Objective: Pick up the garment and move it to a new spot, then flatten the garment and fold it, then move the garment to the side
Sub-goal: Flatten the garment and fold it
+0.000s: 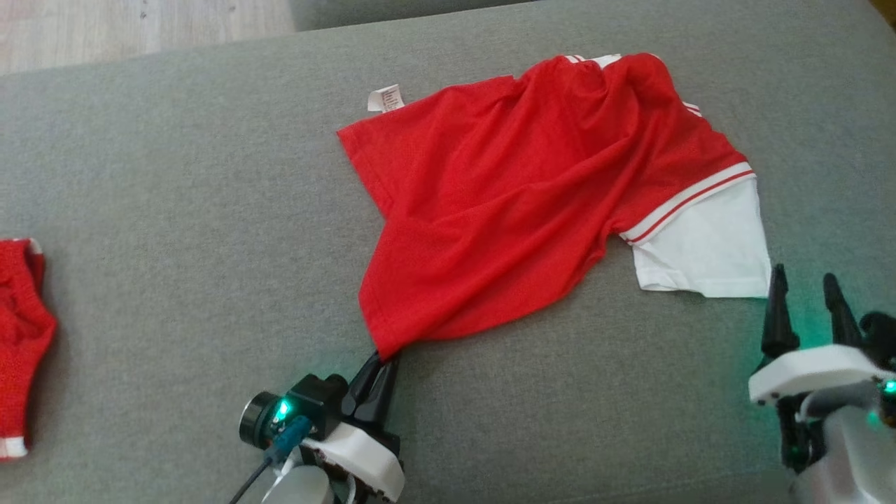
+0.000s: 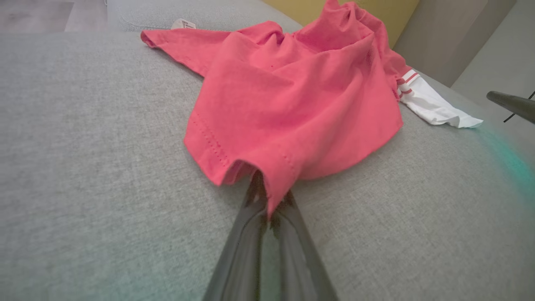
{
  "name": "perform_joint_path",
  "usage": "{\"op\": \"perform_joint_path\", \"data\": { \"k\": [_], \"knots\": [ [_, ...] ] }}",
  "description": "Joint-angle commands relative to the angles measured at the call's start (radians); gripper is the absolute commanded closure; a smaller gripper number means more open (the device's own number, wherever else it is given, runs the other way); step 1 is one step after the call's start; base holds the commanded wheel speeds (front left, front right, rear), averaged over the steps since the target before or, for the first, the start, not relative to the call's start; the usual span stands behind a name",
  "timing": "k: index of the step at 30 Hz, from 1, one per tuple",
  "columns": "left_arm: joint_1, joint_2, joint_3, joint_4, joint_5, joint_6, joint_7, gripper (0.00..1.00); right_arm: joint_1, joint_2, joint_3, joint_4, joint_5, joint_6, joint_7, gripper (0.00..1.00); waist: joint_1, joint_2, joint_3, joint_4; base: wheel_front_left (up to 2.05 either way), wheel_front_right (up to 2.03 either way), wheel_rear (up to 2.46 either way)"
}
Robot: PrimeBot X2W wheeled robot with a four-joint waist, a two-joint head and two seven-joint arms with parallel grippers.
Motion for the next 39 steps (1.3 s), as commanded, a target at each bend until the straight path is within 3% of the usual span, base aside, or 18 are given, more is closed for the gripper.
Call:
{"op": "perform_joint_path", "data": {
  "k": [1, 11, 12, 13, 17, 23, 28, 34, 39],
  "knots": [
    [-0.009, 0.002, 0.018, -0.028, -0.007, -0.004, -0.005, 1.00, -0.053, -0.024, 0.014, 0.003, -0.001, 0.004, -0.004, 0.00, 0.0000, 0.0000, 0.004, 0.009, 0.00, 0.00, 0.00],
    [-0.019, 0.002, -0.008, -0.024, -0.022, -0.006, -0.005, 1.00, -0.144, -0.040, 0.007, 0.255, -0.028, 0.004, 0.121, 0.00, 0.0000, 0.0000, 0.025, 0.044, 0.00, 0.00, 0.00],
    [-0.019, 0.002, -0.009, -0.024, -0.024, -0.006, -0.005, 1.00, -0.147, -0.036, 0.011, 0.275, -0.024, 0.004, 0.137, 0.25, 0.0000, 0.0000, 0.025, 0.046, 0.00, 0.00, 0.00],
    [-0.019, 0.002, -0.008, -0.024, -0.025, -0.006, -0.005, 1.00, -0.147, -0.035, 0.017, 0.290, -0.020, 0.004, 0.146, 1.00, 0.0000, 0.0000, 0.024, 0.048, 0.00, 0.00, 0.00],
    [-0.012, 0.002, -0.002, -0.039, -0.036, -0.006, -0.005, 1.00, -0.140, -0.032, 0.060, 0.301, 0.032, 0.004, 0.131, 1.00, 0.0000, 0.0000, 0.007, 0.054, 0.00, 0.00, 0.00],
    [0.001, 0.002, -0.010, -0.080, -0.054, -0.006, -0.005, 1.00, -0.140, -0.048, 0.126, 0.221, 0.149, 0.004, 0.049, 1.00, 0.0000, 0.0000, -0.047, 0.063, 0.00, 0.00, 0.00],
    [-0.034, 0.019, -0.023, -0.171, -0.101, -0.006, -0.005, 1.00, -0.166, -0.065, 0.191, 0.031, 0.334, 0.004, 0.007, 1.00, 0.0000, 0.0000, -0.127, 0.076, 0.00, 0.00, 0.00],
    [-0.163, 0.142, -0.047, -0.294, -0.231, -0.006, -0.001, 1.00, -0.224, -0.118, 0.222, -0.203, 0.492, 0.004, -0.001, 1.00, 0.0000, 0.0000, -0.225, 0.094, 0.00, 0.00, 0.00],
    [-0.313, 0.249, 0.015, -0.404, -0.366, -0.006, 0.085, 1.00, -0.308, -0.162, 0.188, -0.364, 0.539, 0.004, 0.031, 1.00, 0.0000, 0.0000, -0.262, 0.109, 0.00, 0.00, 0.00]
  ]
}}
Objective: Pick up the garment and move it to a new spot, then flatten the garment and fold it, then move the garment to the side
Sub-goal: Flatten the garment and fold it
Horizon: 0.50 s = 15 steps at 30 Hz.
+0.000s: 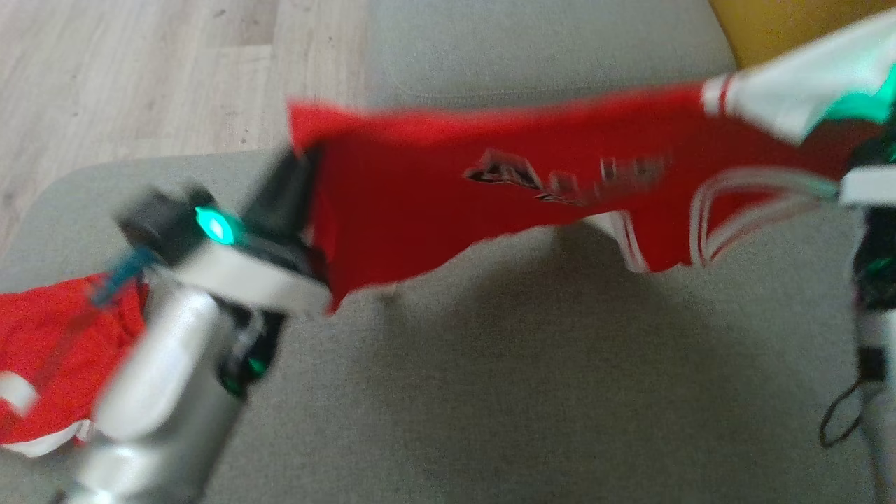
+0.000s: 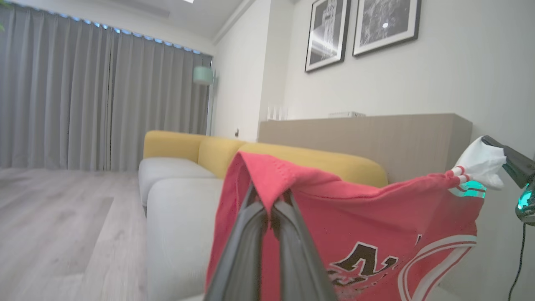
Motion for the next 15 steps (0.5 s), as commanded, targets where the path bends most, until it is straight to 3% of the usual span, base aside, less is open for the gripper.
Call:
{"op": "perform_joint_path", "data": {
  "k": [1, 5, 8, 15],
  "knots": [
    [-0.101, 0.048, 0.078, -0.066, -0.032, 0.002, 0.033, 1.00, -0.074, -0.026, 0.001, -0.076, 0.011, 0.004, 0.023, 1.00, 0.0001, 0.0000, -0.019, 0.015, 0.00, 0.00, 0.00],
    [-0.196, 0.092, 0.147, -0.149, -0.105, 0.023, 0.147, 1.00, -0.150, -0.036, -0.046, -0.158, 0.021, 0.004, 0.107, 1.00, 0.0001, 0.0000, -0.022, 0.025, 0.00, 0.00, 0.00],
    [-0.261, 0.107, 0.192, -0.209, -0.180, 0.068, 0.261, 1.00, -0.222, -0.037, -0.073, -0.198, -0.007, 0.004, 0.207, 1.00, 0.0001, 0.0000, 0.003, 0.033, 0.00, 0.00, 0.00],
    [-0.337, 0.106, 0.216, -0.204, -0.206, 0.139, 0.348, 1.00, -0.347, 0.001, -0.075, -0.136, -0.087, 0.004, 0.292, 1.00, 0.0001, 0.0000, 0.136, 0.028, 0.00, 0.00, 0.00]
  ]
}}
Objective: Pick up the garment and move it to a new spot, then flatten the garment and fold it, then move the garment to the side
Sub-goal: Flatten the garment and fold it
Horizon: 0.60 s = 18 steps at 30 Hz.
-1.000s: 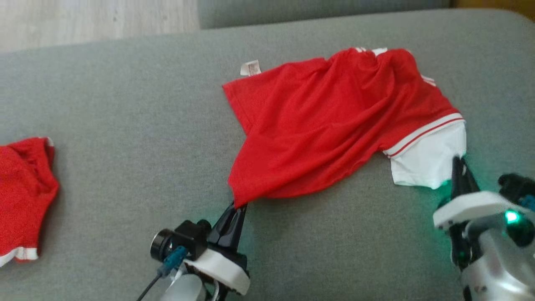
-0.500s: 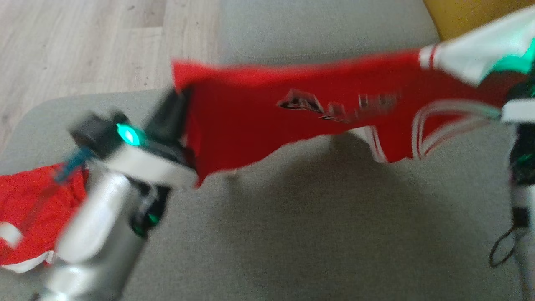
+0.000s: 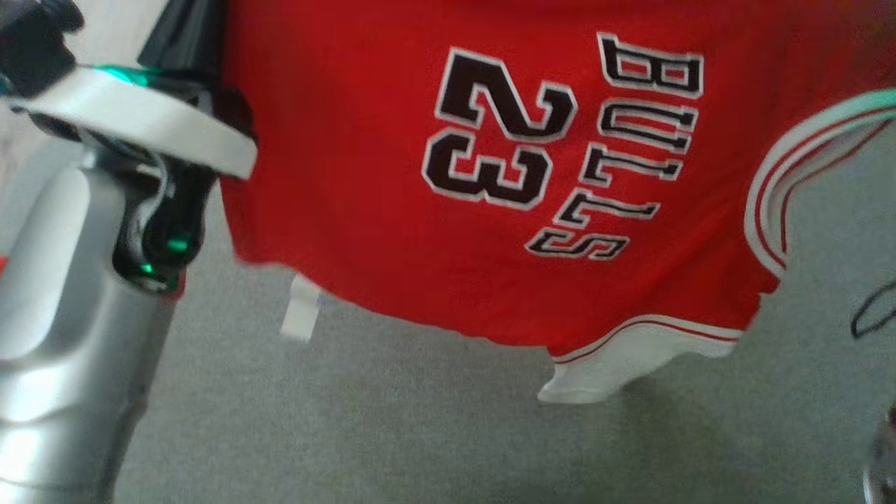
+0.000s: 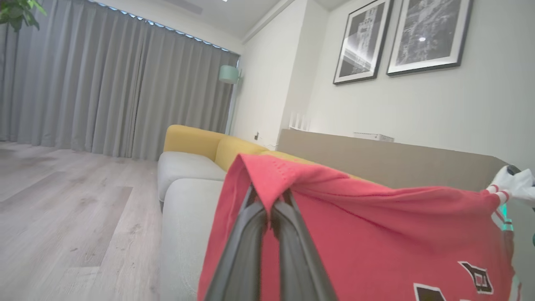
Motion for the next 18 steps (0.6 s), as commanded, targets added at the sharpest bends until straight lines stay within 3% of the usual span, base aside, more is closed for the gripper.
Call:
{"op": "perform_joint_path", "data": {
  "k": [1, 5, 10, 14, 18],
  "knots": [
    [-0.100, 0.027, 0.059, 0.004, 0.008, 0.014, -0.010, 1.00, -0.101, 0.014, 0.012, 0.009, -0.032, 0.004, -0.009, 1.00, 0.0000, 0.0000, 0.088, -0.006, 0.00, 0.00, 0.00],
    [-0.210, -0.017, 0.077, 0.126, 0.043, 0.025, -0.099, 1.00, -0.255, 0.003, 0.031, 0.114, -0.121, 0.004, -0.129, 1.00, 0.0000, 0.0000, 0.161, -0.012, 0.00, 0.00, 0.00],
    [-0.338, -0.079, 0.098, 0.281, 0.046, -0.011, -0.217, 1.00, -0.418, -0.004, 0.027, 0.259, -0.148, 0.004, -0.248, 1.00, 0.0000, 0.0000, 0.194, -0.024, 0.00, 0.00, 0.00],
    [-0.340, -0.103, 0.109, 0.354, 0.019, -0.032, -0.245, 1.00, -0.420, -0.014, 0.050, 0.302, -0.123, 0.004, -0.277, 1.00, 0.0000, 0.0000, 0.198, -0.037, 0.00, 0.00, 0.00],
    [-0.226, -0.121, 0.129, 0.440, -0.045, -0.055, -0.252, 1.00, -0.305, -0.032, 0.099, 0.330, -0.073, 0.004, -0.295, 1.00, 0.0000, 0.0000, 0.195, -0.060, 0.00, 0.00, 0.00]
  ]
}}
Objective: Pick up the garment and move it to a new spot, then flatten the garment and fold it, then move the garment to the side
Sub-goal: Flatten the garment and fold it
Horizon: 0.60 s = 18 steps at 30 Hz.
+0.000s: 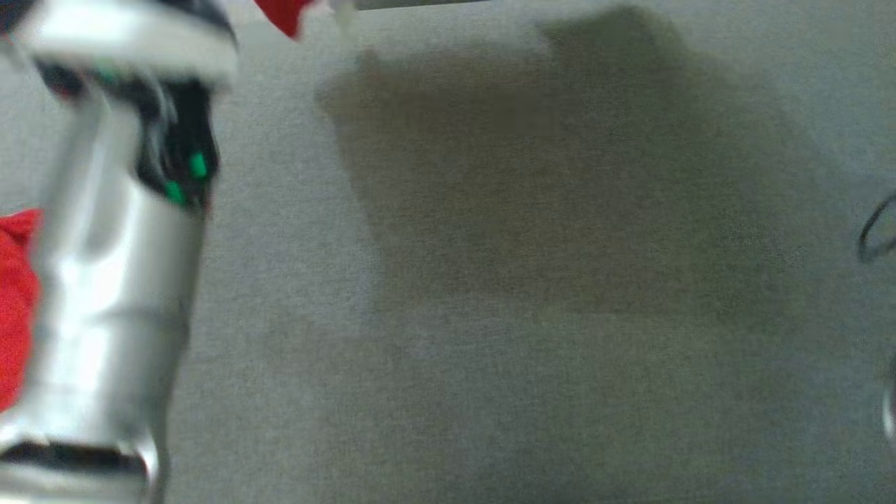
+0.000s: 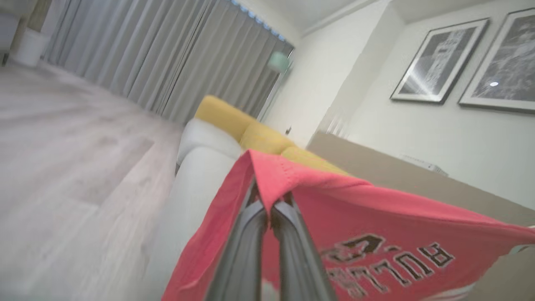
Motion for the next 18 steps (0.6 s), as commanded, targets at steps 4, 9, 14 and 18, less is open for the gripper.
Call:
{"op": "perform_joint_path", "data": {
  "k": [4, 9, 14, 18],
  "knots": [
    [0.178, 0.005, 0.059, 0.056, -0.079, -0.023, -0.015, 1.00, 0.192, -0.019, 0.034, -0.032, 0.078, 0.004, -0.012, 1.00, 0.0000, 0.0000, -0.003, -0.025, 0.00, 0.00, 0.00],
    [0.411, -0.065, 0.047, 0.150, -0.176, -0.058, -0.022, 1.00, 0.467, -0.019, 0.082, -0.058, 0.162, 0.004, -0.013, 1.00, 0.0000, 0.0000, -0.016, -0.048, 0.00, 0.00, 0.00],
    [0.576, -0.102, -0.010, 0.196, -0.216, -0.069, -0.063, 1.00, 0.682, -0.006, 0.091, -0.088, 0.209, 0.004, -0.020, 1.00, 0.0000, 0.0000, -0.061, -0.054, 0.00, 0.00, 0.00],
    [0.682, -0.116, -0.061, 0.192, -0.256, -0.070, -0.103, 1.00, 0.811, 0.014, 0.083, -0.093, 0.220, 0.004, -0.026, 1.00, 0.0000, 0.0000, -0.116, -0.046, 0.00, 0.00, 0.00]
  ]
}}
